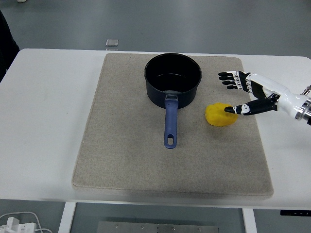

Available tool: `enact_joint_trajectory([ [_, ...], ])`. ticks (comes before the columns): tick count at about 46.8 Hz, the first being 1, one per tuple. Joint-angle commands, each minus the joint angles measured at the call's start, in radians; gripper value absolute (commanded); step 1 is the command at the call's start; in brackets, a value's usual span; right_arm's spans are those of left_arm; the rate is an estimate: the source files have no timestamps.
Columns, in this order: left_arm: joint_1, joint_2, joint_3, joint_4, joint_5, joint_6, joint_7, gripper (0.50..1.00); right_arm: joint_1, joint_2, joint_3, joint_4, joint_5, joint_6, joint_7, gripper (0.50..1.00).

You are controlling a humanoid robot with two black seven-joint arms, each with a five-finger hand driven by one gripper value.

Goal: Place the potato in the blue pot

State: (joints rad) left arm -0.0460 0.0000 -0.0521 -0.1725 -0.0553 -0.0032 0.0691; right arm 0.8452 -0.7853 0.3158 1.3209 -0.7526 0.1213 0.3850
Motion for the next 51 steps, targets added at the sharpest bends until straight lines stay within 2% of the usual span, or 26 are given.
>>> enact_joint_trajectory([
  [1,0.0,0.0,0.0,0.001,0.0,0.0,0.0,0.999,0.0,0.003,-0.006,0.0,-0.013,-0.003,0.011,0.921],
  [11,0.0,0.0,-0.002,0.001,0.0,-0.001,0.0,0.999,0.0,0.015,-0.011,-0.002,-0.088,-0.009,0.02,0.921],
  [18,0.0,0.0,0.0,0.002,-0.001,0.0,0.0,0.999,0.012,0.021,-0.037,-0.022,-0.171,-0.057,0.046,0.921],
  [23,0.0,0.0,0.0,0.001,0.0,0.0,0.0,0.999,0.014,0.046,-0.041,-0.037,-0.188,-0.06,0.051,0.919],
  [37,0.0,0.0,-0.002,0.004,-0.001,0.0,0.0,0.999,0.014,0.135,-0.043,-0.124,-0.209,-0.061,0.061,0.919],
  [43,0.0,0.0,-0.002,0.002,-0.001,-0.001,0.0,0.999,0.014,0.159,-0.046,-0.193,-0.212,-0.06,0.097,0.921],
  [51,0.0,0.0,-0.002,0.004,-0.001,0.0,0.0,0.999,0.012,0.184,-0.046,-0.249,-0.215,-0.057,0.114,0.921],
])
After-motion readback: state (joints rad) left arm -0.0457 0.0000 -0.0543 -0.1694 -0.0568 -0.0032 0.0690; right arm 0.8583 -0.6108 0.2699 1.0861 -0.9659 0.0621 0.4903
